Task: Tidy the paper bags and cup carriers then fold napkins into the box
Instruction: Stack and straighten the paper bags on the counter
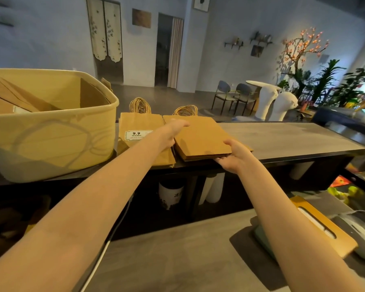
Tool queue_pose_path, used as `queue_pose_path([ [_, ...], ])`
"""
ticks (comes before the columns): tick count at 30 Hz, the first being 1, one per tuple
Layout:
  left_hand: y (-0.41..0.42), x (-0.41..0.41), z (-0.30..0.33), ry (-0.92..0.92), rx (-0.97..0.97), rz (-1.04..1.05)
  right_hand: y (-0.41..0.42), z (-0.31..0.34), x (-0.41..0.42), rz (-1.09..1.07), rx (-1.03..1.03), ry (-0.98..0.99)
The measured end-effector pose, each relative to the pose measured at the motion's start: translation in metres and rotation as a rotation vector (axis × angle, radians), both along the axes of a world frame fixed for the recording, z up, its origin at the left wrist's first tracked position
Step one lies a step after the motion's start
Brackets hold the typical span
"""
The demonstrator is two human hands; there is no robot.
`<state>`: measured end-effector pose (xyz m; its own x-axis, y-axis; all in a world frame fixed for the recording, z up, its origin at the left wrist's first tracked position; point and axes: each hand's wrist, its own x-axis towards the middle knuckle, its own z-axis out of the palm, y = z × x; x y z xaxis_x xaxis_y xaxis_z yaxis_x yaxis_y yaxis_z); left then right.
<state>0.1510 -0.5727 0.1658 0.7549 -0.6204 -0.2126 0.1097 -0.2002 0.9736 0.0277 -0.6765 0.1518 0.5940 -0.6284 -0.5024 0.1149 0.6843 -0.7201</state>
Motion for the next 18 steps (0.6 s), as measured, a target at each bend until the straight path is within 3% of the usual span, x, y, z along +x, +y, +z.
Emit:
queue_pose_path([
  [9,0.027,-0.039,0.010,-0.095,-0.022,-0.067,0.049,0.024,-0.057,0.137,-0.278,-0.116],
  [14,0.077,-0.076,0.013,-0.145,-0.141,-0.047,0.091,0.028,-0.071,0.208,-0.545,-0.081],
  [18,0.128,-0.095,0.007,-0.249,-0.168,0.027,0.131,0.024,-0.065,0.276,-0.643,-0.077],
])
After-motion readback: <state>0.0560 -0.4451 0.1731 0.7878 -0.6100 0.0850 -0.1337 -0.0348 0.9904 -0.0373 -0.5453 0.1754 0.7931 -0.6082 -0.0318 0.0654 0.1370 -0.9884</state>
